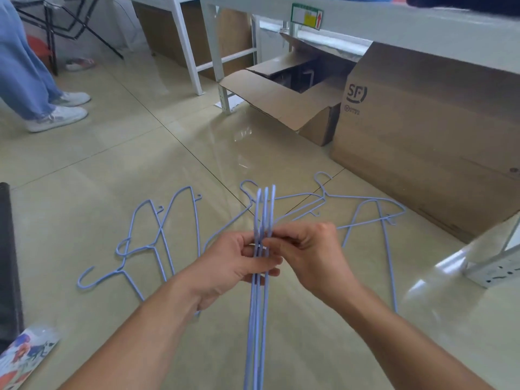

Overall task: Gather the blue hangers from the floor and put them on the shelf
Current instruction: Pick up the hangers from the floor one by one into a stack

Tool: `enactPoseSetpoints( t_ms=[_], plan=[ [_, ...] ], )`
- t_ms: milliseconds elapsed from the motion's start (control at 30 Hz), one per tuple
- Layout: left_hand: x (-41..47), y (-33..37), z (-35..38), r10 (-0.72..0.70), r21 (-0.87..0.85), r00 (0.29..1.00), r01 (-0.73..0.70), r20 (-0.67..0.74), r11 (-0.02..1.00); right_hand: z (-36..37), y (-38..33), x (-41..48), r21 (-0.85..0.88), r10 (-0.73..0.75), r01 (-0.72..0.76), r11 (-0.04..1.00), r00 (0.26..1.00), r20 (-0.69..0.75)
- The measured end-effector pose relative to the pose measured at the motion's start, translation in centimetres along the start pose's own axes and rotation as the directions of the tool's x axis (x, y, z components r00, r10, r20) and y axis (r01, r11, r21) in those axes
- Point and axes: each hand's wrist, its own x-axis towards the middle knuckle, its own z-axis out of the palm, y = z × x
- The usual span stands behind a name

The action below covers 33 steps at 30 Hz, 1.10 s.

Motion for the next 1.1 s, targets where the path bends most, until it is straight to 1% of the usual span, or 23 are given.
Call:
enactPoseSetpoints(
  t_ms=[100, 200, 333, 467, 600, 667, 733, 800, 867, 900, 967, 1033, 1100],
  plan=[
    [-0.1, -0.1, 0.7, 0.062, 0.045, 0.998, -0.061, -0.029, 0.997, 0.0, -0.7, -0.4, 0.032, 0.013, -0.011, 0.999, 0.999, -0.041],
    [0.1, 0.1, 1.0, 0.102, 0.065, 0.994, -0.099, -0.049, 0.993, 0.1, -0.7, -0.1, 0.096, 0.049, -0.047, 0.994, 0.998, -0.028],
    [0.1, 0.6, 1.2, 0.123, 0.019, 0.992, -0.122, -0.043, 0.992, 0.1, -0.4, -0.1, 0.127, 0.083, -0.078, 0.989, 0.996, -0.034],
    [-0.2, 0.9, 1.2, 0.150, 0.011, 0.989, -0.150, -0.001, 0.989, -0.1, -0.4, 0.2, 0.334, 0.123, -0.140, 0.932, 0.990, 0.071],
    [0.0, 0.7, 1.3, 0.144, 0.045, 0.989, -0.145, 0.030, 0.988, 0.0, -0.5, 0.4, 0.327, 0.091, -0.140, 0.935, 0.983, 0.159],
    [0.1, 0.6, 1.1, 0.144, 0.057, 0.989, -0.146, 0.045, 0.988, 0.0, -0.4, 0.4, 0.336, 0.090, -0.145, 0.931, 0.981, 0.174],
    [0.2, 0.3, 1.0, 0.142, 0.037, 0.990, -0.143, 0.014, 0.989, -0.1, -0.2, 0.6, 0.332, 0.087, -0.139, 0.933, 0.982, 0.165],
    [0.4, -0.4, 1.1, 0.097, -0.028, 0.991, -0.100, -0.088, 0.995, -0.1, 0.3, 0.9, 0.300, 0.087, -0.118, 0.947, 0.990, 0.114],
    [0.4, -1.2, 1.2, -0.008, -0.125, 0.979, -0.018, -0.202, 0.992, 0.0, 0.8, 1.2, 0.261, 0.084, -0.099, 0.960, 0.994, 0.068],
    [0.4, -1.5, 1.2, -0.047, -0.149, 0.975, 0.015, -0.215, 0.989, 0.1, 1.0, 1.3, 0.254, 0.085, -0.099, 0.962, 0.994, 0.068],
    [0.6, -1.9, 1.2, -0.083, -0.109, 0.985, 0.067, -0.153, 0.992, 0.3, 1.3, 1.3, 0.263, 0.090, -0.113, 0.958, 0.991, 0.098],
    [1.1, -2.1, 1.0, -0.090, -0.073, 0.993, 0.084, -0.078, 0.994, 0.7, 1.7, 1.3, 0.294, 0.102, -0.133, 0.946, 0.988, 0.117],
    [1.8, -2.2, 0.8, -0.095, -0.083, 0.995, 0.091, -0.040, 0.992, 1.0, 2.3, 1.4, 0.364, 0.140, -0.173, 0.915, 0.984, 0.114]
  ],
)
